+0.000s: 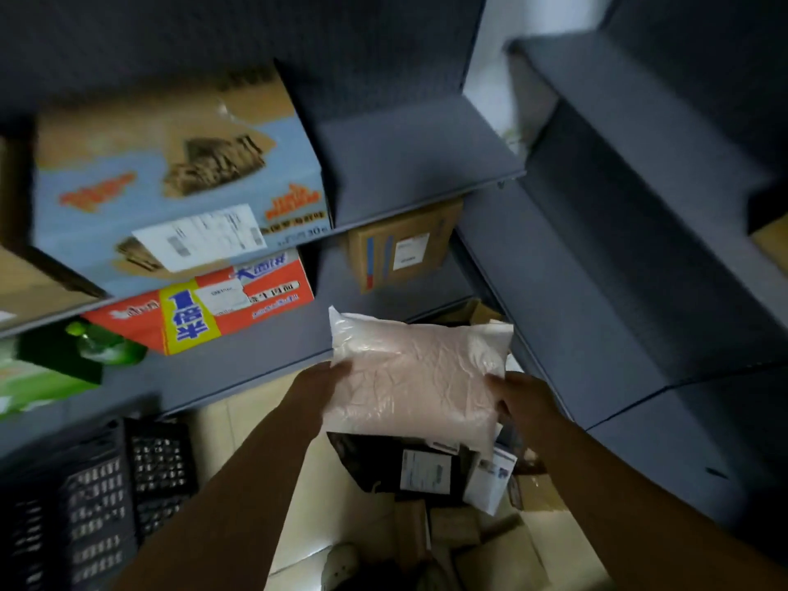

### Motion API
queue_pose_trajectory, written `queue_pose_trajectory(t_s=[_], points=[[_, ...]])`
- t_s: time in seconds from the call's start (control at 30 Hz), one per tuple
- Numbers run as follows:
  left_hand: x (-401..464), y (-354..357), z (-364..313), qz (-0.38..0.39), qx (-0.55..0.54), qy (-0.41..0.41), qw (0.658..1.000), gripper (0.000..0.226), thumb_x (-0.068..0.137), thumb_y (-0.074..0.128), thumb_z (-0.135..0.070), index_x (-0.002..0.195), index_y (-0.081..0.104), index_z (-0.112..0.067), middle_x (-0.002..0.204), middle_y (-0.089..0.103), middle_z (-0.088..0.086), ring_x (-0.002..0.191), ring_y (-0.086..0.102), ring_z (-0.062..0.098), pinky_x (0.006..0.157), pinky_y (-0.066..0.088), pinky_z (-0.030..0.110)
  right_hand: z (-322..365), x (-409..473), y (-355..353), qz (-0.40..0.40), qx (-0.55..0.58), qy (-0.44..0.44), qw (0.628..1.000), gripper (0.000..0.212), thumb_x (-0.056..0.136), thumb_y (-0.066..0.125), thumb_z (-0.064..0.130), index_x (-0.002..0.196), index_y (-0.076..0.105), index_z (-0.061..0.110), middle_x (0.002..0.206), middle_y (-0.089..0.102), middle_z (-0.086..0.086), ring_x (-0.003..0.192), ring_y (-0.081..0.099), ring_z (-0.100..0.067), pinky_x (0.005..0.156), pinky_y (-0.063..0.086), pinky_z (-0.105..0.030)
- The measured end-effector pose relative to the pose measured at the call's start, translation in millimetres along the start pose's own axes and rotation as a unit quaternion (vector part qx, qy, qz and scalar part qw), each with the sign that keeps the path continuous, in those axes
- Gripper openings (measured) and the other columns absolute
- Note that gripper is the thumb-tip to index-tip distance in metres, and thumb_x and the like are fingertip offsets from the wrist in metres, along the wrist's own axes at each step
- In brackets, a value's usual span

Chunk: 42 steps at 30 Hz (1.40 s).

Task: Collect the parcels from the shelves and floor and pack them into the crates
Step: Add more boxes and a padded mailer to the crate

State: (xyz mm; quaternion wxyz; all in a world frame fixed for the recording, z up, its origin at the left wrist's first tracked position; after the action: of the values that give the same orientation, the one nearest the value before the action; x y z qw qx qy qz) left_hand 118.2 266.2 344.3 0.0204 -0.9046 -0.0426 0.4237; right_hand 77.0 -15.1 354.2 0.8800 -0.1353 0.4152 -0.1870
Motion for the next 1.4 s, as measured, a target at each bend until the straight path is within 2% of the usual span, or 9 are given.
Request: queue_pose_trajectory(t_s=[0.17,0.37,0.5,0.6,0.83,0.93,1.03,1.3,1.4], points=[[-68.2,-25.4,-54.8,-0.016,0.051,0.070,0.996,0.014,0.080,0.072,-0.011,0.090,0.066,-0.002,0.089,0.062,0.009,0.074,0.057,0.019,0.074,0.042,0.030,56.3,-77.9,-30.1,0.056,0.110,0.010,0.992,0.020,0.091,0.060,0.011,0.108,0.051,0.008,0.100,0.061,-0.014,0.084,0.064,-0.031,0.079,0.049,-0.038],[-134.8,-52.9,-94.3,0.023,0.018,0.014,0.999,0.016,0.088,0.060,-0.018,0.074,0.055,-0.012,0.054,0.060,0.006,0.044,0.051,0.013,0.053,0.031,0.024,98.1,-148.6,-59.6,0.087,0.163,-0.029,0.982,0.036,0.091,0.059,0.009,0.124,0.048,-0.001,0.117,0.060,-0.018,0.093,0.065,-0.033,0.081,0.050,-0.038],[-166.9,-66.0,-111.8,0.058,-0.074,-0.023,0.995,0.026,0.090,0.038,-0.024,0.089,0.057,-0.006,0.077,0.072,0.018,0.074,0.070,0.026,0.063,0.048,0.031,115.4,-184.2,-73.2,0.105,0.208,-0.019,0.972,0.035,0.094,0.039,-0.005,0.128,0.043,-0.009,0.119,0.059,-0.020,0.082,0.066,-0.025,0.085,0.051,-0.037],[-186.4,-75.6,-124.0,0.114,-0.084,-0.009,0.990,0.050,0.090,0.046,-0.046,0.092,0.065,0.000,0.087,0.072,0.022,0.078,0.071,0.029,0.061,0.054,0.032,127.1,-209.0,-84.9,0.123,0.237,-0.029,0.963,0.048,0.089,0.032,0.003,0.135,0.040,-0.008,0.124,0.058,-0.023,0.086,0.066,-0.029,0.068,0.058,-0.033],[-215.7,-97.8,-145.8,0.197,-0.054,0.034,0.978,0.016,0.088,0.058,-0.013,0.102,0.062,-0.007,0.089,0.073,0.015,0.072,0.072,0.022,0.058,0.059,0.034,151.8,-246.5,-96.8,0.161,0.229,-0.109,0.954,0.026,0.097,0.044,0.033,0.095,0.066,0.019,0.090,0.071,-0.003,0.078,0.067,-0.018,0.083,0.052,-0.031],[-224.5,-102.3,-154.6,0.226,-0.050,0.085,0.969,0.040,0.084,0.056,0.006,0.118,0.057,-0.014,0.105,0.068,0.015,0.072,0.070,0.021,0.059,0.058,0.031,157.5,-253.0,-102.7,0.194,0.252,-0.113,0.941,0.015,0.082,0.062,0.017,0.094,0.063,0.008,0.083,0.068,-0.010,0.064,0.067,-0.015,0.061,0.057,-0.026],[-232.3,-104.2,-161.4,0.236,-0.001,0.163,0.958,0.080,0.076,0.051,0.024,0.138,0.041,-0.027,0.121,0.061,0.022,0.092,0.062,0.029,0.073,0.050,0.037,161.0,-258.8,-105.6,0.185,0.225,-0.106,0.951,0.049,0.062,0.071,0.009,0.108,0.053,0.007,0.091,0.063,-0.016,0.060,0.067,-0.020,0.052,0.057,-0.029],[-234.2,-99.4,-157.0,0.147,0.057,0.248,0.956,0.102,0.068,0.043,0.033,0.147,0.024,-0.029,0.072,0.067,-0.001,0.068,0.057,0.017,0.061,0.044,0.027,161.8,-264.7,-82.6,0.209,0.150,-0.097,0.961,0.063,0.060,0.082,0.025,0.111,0.058,-0.001,0.096,0.071,-0.021,0.082,0.069,-0.032,0.073,0.058,-0.044],[-240.1,-96.0,-152.2,0.131,0.038,0.249,0.959,0.100,0.068,0.042,0.032,0.147,0.025,-0.028,0.088,0.062,0.011,0.079,0.055,0.025,0.065,0.044,0.030,163.7,-272.6,-73.0,0.185,0.123,-0.155,0.963,0.051,0.057,0.086,0.010,0.102,0.062,0.001,0.092,0.072,-0.018,0.080,0.071,-0.030,0.067,0.059,-0.040]])
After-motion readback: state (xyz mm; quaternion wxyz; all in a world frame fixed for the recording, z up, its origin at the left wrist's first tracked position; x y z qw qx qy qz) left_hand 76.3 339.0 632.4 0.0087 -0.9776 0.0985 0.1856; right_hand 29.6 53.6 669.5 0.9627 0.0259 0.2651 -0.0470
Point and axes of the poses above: each hand's wrist, its own x-axis towards the middle knuckle, its own y-axis out of the palm, z = x × y, the point moved 1 cm from there along x, towards the middle knuckle
